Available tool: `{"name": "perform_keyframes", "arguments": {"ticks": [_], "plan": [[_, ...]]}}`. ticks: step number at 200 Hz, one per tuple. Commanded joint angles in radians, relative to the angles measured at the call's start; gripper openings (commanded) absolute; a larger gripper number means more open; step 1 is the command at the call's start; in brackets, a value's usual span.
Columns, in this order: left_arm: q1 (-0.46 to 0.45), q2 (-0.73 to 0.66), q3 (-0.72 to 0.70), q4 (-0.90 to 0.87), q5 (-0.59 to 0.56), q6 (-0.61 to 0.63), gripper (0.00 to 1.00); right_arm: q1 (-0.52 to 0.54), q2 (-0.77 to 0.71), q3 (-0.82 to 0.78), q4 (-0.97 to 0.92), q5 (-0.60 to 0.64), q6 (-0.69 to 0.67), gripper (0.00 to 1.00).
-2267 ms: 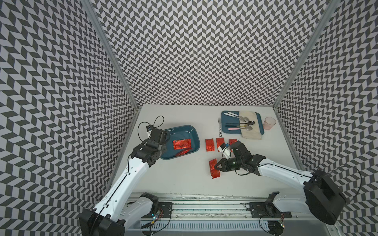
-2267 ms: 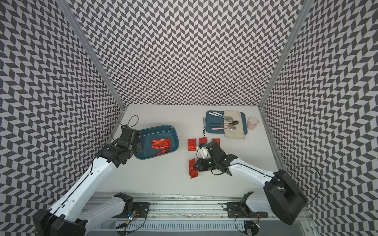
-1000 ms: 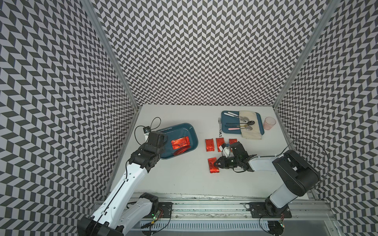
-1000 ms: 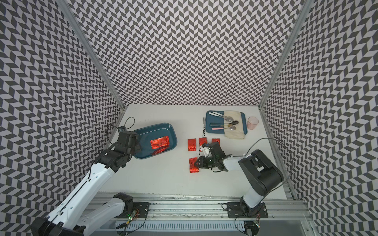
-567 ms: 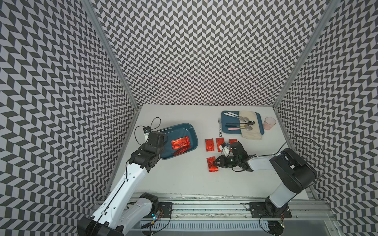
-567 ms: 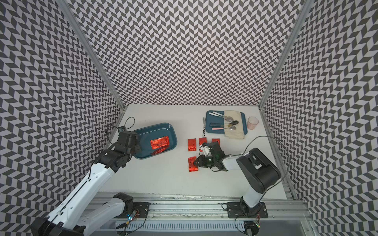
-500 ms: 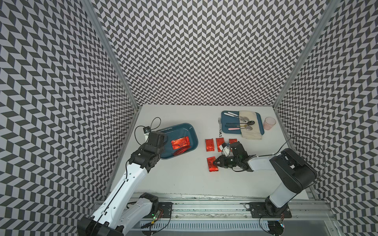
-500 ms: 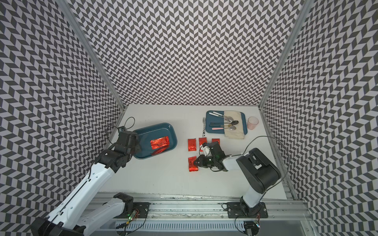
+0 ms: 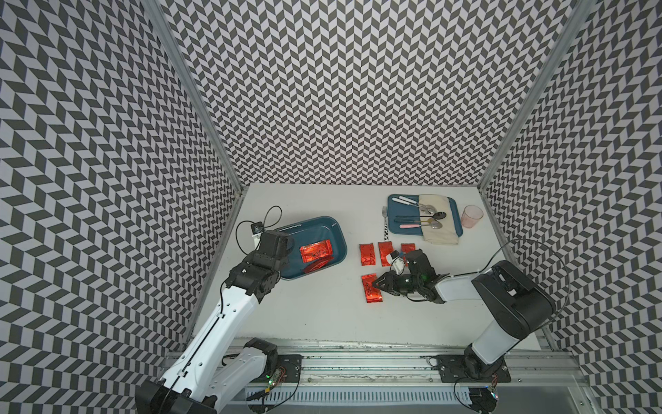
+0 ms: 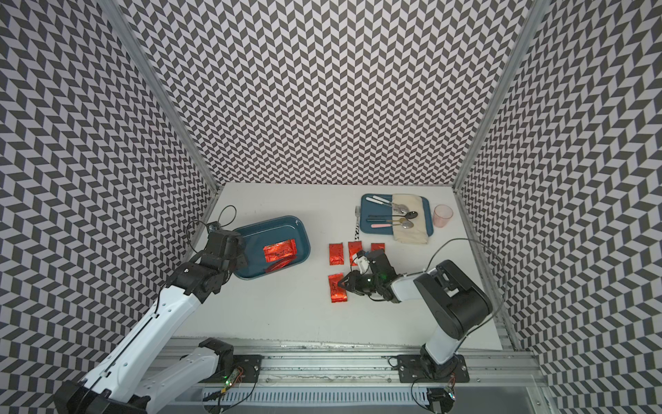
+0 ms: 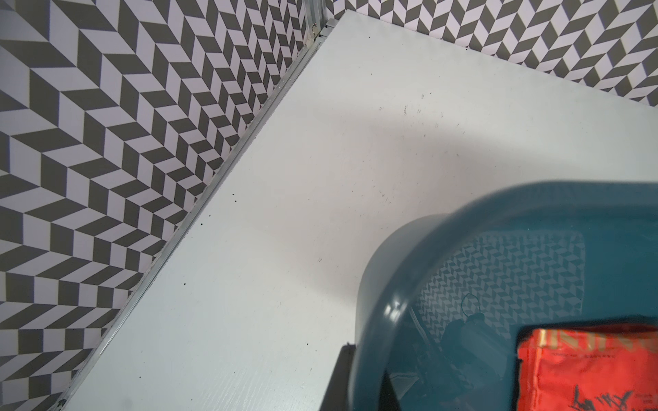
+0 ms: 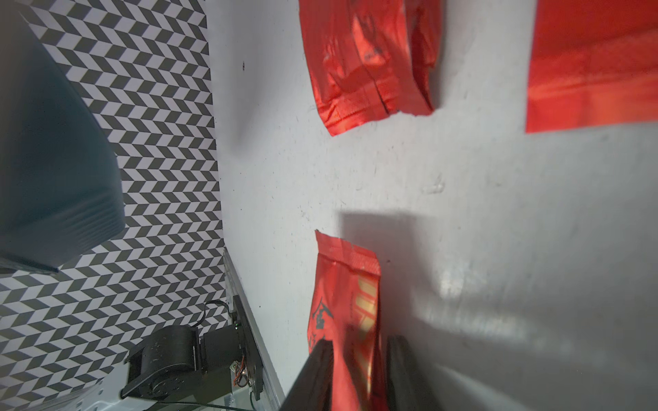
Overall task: Take the tea bags out of the storage box
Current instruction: Place the tea bag at the center of the board.
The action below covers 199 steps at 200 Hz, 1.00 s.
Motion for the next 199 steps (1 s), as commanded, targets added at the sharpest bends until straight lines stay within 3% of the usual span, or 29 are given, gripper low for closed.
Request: {"name": "perform_keyframes", "arguments": {"ticks": [1, 54, 120, 165, 199], "plan": [[0.004, -0.012, -0.002, 0.041, 0.009, 0.000, 0.00, -0.008, -0.005, -0.025, -0.071, 0.063, 0.007, 0.31], [0.004, -0.013, -0.003, 0.044, 0.013, 0.003, 0.00, -0.008, -0.074, -0.028, -0.151, 0.111, -0.014, 0.46], [0.004, -0.014, -0.005, 0.046, 0.016, 0.006, 0.00, -0.009, -0.178, 0.014, -0.276, 0.141, -0.064, 0.48], [0.003, -0.012, -0.007, 0.057, 0.041, 0.019, 0.00, 0.007, -0.376, 0.219, -0.479, 0.162, -0.240, 0.48], [0.004, -0.012, -0.010, 0.064, 0.059, 0.027, 0.00, 0.132, -0.395, 0.436, -0.541, 0.199, -0.325, 0.49]]}}
